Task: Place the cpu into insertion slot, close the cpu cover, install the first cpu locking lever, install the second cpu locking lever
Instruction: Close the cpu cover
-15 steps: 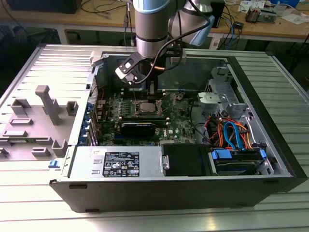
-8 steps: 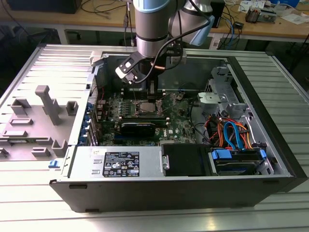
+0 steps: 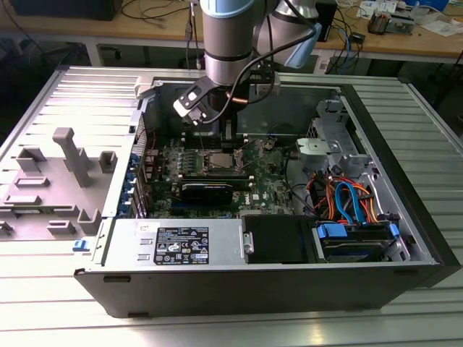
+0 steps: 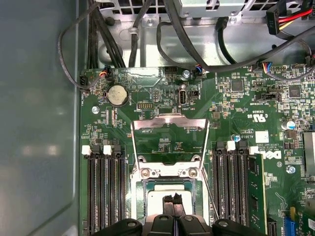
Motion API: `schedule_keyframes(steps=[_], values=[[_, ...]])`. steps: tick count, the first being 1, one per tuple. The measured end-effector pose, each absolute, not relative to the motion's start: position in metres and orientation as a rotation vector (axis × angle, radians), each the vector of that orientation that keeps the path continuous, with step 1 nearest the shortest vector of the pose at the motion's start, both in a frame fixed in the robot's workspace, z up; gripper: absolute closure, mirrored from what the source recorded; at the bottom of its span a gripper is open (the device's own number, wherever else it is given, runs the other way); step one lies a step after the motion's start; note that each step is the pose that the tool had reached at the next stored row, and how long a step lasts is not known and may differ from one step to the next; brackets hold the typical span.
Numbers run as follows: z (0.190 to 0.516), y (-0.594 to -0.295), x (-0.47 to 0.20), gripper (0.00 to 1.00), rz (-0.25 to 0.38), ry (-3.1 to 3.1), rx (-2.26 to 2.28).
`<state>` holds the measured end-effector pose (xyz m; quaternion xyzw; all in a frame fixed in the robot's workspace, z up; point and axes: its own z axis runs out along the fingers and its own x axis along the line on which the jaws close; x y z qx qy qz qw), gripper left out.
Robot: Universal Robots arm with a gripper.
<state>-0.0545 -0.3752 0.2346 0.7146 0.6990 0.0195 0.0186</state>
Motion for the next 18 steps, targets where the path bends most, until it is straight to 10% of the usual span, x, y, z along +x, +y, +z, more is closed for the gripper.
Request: schedule_keyframes(steps=[18], values=[[0.2348, -0.3751, -0.0502, 0.89, 0.036, 2.181, 2.23]])
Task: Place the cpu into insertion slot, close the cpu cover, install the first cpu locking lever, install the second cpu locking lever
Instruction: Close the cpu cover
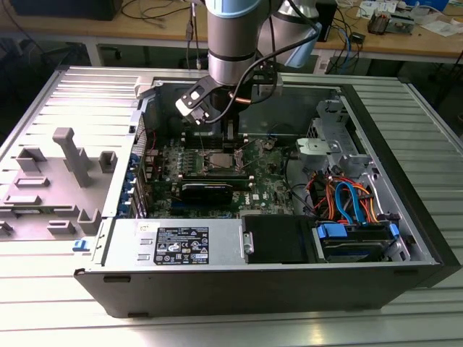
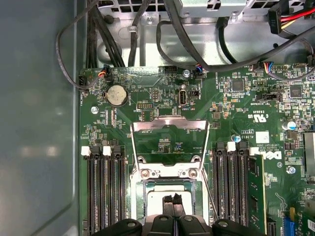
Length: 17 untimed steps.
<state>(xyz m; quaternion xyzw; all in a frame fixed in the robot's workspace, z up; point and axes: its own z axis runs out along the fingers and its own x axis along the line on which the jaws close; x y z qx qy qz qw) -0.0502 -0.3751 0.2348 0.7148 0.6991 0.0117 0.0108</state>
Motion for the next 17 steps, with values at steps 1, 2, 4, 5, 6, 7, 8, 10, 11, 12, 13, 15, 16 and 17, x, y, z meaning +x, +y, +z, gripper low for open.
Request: schedule_keyframes(steps=[1, 2, 4, 5, 6, 7, 8, 10, 11, 12, 13, 15, 16, 17], values=[[0.235, -0.375, -0.05, 0.89, 0.037, 2.181, 2.23], [0.236, -0.375, -0.05, 0.89, 0.037, 2.181, 2.23], [0.239, -0.375, -0.05, 0.89, 0.036, 2.181, 2.23], [0.24, -0.375, -0.05, 0.89, 0.036, 2.181, 2.23], [0.241, -0.375, -0.05, 0.89, 0.036, 2.181, 2.23], [0.243, -0.375, -0.05, 0.89, 0.036, 2.181, 2.23], [0.243, -0.375, -0.05, 0.89, 0.036, 2.182, 2.23], [0.243, -0.375, -0.05, 0.89, 0.036, 2.182, 2.23], [0.243, -0.375, -0.049, 0.89, 0.035, 2.182, 2.231], [0.243, -0.375, -0.047, 0.89, 0.033, 2.183, 2.232], [0.243, -0.375, -0.045, 0.89, 0.032, 2.184, 2.232], [0.243, -0.375, -0.042, 0.89, 0.029, 2.185, 2.234], [0.243, -0.375, -0.041, 0.89, 0.028, 2.185, 2.234], [0.243, -0.375, -0.04, 0.89, 0.027, 2.186, 2.235]])
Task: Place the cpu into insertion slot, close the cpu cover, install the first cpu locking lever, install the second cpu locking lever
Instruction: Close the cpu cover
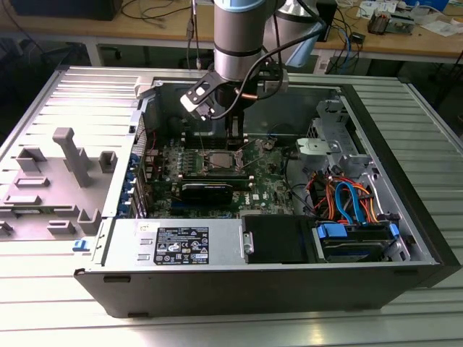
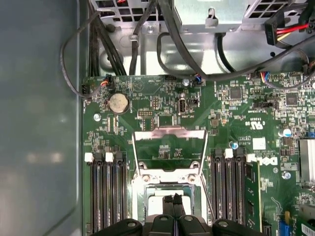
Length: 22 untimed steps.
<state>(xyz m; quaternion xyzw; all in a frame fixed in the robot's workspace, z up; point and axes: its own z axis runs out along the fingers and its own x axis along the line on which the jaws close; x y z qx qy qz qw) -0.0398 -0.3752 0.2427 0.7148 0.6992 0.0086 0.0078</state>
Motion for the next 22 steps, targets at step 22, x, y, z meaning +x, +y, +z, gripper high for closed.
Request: schedule_keyframes(steps=[22], values=[[0.26, -0.374, -0.029, 0.89, 0.021, 2.241, 2.185]])
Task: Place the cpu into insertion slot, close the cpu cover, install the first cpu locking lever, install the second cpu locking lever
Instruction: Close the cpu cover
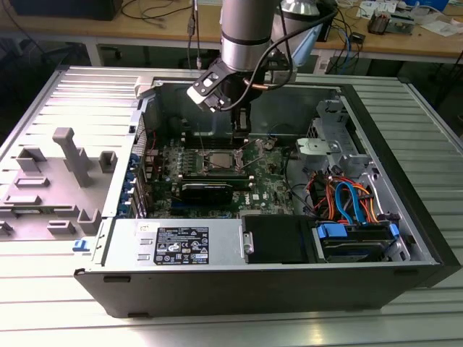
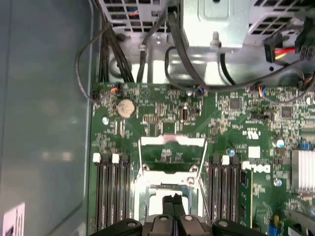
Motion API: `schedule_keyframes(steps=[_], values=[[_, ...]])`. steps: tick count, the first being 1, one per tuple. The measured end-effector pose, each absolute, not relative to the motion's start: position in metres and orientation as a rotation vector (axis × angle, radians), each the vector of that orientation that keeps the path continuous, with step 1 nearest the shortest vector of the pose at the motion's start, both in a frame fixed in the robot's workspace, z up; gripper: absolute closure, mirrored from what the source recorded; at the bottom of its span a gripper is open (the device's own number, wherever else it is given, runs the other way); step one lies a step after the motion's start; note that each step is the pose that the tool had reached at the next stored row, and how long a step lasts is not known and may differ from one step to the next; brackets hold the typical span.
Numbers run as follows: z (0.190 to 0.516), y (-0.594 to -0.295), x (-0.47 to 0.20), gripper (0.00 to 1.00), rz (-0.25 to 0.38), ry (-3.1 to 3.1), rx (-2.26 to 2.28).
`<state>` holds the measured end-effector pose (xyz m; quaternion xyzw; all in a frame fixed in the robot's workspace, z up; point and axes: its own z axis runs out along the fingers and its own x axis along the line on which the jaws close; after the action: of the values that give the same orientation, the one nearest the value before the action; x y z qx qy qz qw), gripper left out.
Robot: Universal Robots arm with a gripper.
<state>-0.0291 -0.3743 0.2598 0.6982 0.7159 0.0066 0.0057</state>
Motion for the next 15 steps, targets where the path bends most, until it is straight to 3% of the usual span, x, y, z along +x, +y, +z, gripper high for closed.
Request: schedule_keyframes(steps=[15], values=[[0.26, -0.374, -0.004, 0.89, 0.011, 2.248, 2.186]])
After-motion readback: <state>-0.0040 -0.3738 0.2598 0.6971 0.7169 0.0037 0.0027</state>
